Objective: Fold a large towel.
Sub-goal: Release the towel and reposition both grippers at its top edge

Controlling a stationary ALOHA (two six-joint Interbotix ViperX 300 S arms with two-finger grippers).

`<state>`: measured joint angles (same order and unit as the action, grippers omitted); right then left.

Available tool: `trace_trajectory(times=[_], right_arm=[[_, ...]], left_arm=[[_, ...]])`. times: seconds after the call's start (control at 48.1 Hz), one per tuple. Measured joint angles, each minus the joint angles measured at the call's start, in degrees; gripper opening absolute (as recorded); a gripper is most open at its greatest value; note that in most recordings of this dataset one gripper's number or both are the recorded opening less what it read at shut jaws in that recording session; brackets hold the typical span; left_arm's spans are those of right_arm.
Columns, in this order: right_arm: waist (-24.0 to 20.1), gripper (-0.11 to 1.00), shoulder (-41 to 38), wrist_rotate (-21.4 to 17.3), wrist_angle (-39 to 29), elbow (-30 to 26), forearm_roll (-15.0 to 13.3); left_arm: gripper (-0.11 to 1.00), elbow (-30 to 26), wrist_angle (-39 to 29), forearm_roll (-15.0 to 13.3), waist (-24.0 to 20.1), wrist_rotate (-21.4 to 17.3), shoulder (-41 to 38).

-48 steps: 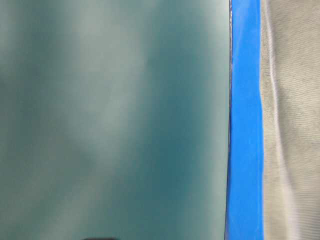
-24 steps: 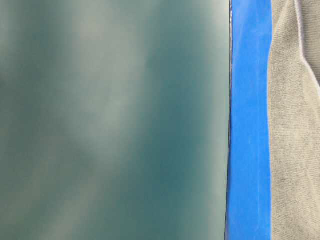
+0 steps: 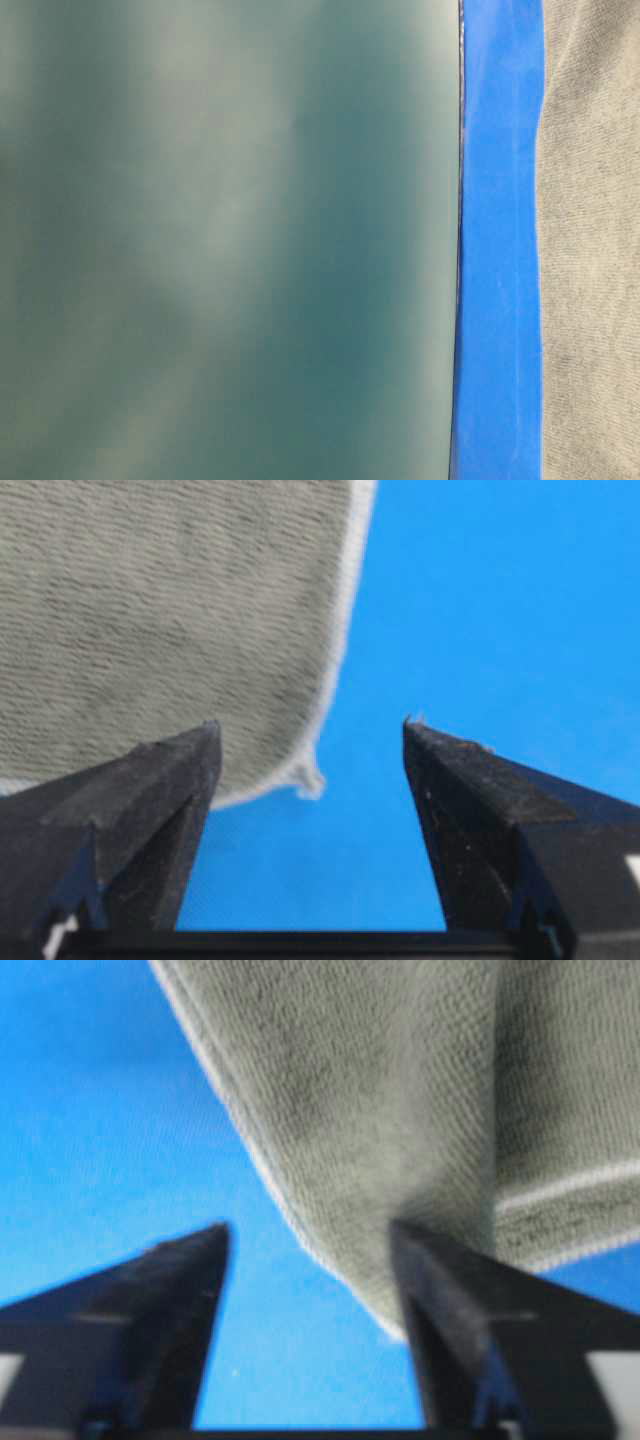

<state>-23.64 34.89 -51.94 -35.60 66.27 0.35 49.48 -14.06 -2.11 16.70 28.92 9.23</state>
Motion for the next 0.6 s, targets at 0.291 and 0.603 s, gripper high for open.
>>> trace_trajectory(times=[0.291, 0.603], right_arm=[[5.45, 0.6, 7.56, -0.97, -1.76, -1.14, -16.17], [24.17, 0.6, 8.09, -1.93, -10.81, -1.05, -30.41]], left_arm=[[0.66, -0.09, -0.18, 0.97, -8.26, -5.1, 5.1], [0.66, 0.44, 0.35, 1.05, -23.99, -16.7, 4.57]])
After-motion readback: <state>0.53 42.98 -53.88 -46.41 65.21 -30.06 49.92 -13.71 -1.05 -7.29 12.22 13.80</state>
